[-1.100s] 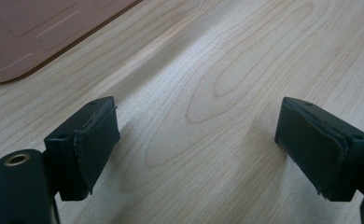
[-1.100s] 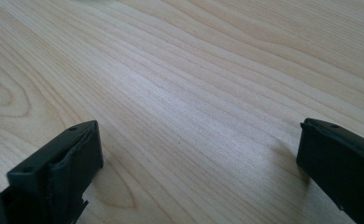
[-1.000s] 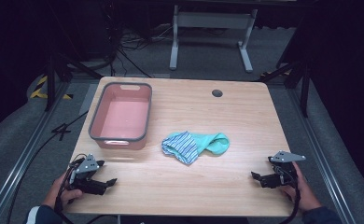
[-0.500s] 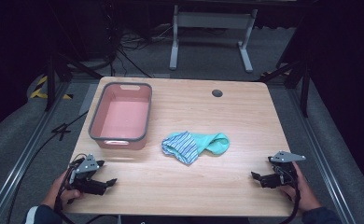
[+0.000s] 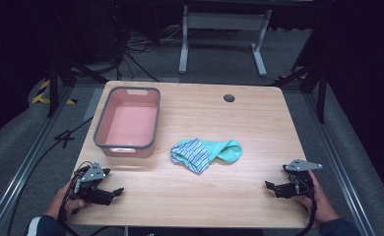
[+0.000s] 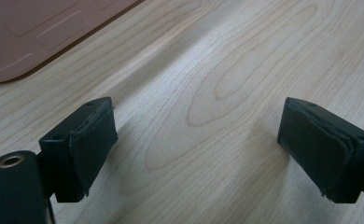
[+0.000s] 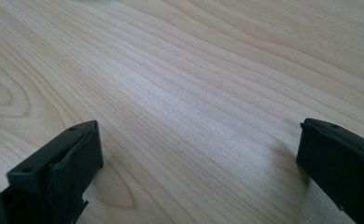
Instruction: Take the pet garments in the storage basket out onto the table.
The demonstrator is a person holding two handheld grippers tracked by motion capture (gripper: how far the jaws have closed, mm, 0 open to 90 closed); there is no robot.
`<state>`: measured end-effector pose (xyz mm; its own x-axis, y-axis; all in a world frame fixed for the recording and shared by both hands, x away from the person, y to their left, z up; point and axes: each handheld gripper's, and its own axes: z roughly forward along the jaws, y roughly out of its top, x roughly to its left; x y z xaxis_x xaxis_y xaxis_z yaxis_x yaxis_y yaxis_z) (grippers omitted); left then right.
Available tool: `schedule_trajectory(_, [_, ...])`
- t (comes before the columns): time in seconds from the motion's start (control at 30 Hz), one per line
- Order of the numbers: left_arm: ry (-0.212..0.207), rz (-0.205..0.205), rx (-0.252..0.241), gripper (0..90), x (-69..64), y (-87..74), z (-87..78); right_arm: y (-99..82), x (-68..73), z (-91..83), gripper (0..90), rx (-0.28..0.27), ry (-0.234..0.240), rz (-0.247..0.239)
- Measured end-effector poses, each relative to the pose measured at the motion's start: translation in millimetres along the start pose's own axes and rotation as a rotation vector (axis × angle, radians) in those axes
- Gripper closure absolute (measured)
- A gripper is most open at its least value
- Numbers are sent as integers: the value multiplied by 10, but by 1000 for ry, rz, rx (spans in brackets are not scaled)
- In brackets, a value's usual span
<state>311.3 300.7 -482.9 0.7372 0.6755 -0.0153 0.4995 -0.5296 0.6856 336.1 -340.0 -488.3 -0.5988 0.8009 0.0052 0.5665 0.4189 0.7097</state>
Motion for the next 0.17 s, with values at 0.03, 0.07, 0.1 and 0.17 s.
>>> schedule_trajectory(0.03, [2,1,5,107,-1,5,1,0,0,0,7,0,0,0])
schedule_trajectory(0.07, [5,-2,3,103,-5,7,4,0,0,0,7,0,0,0])
schedule_trajectory(0.1, [9,-4,6,100,-9,9,4,0,-1,0,7,0,0,0])
schedule_trajectory(0.17, [8,-5,14,99,-13,13,1,0,-1,0,7,0,0,0])
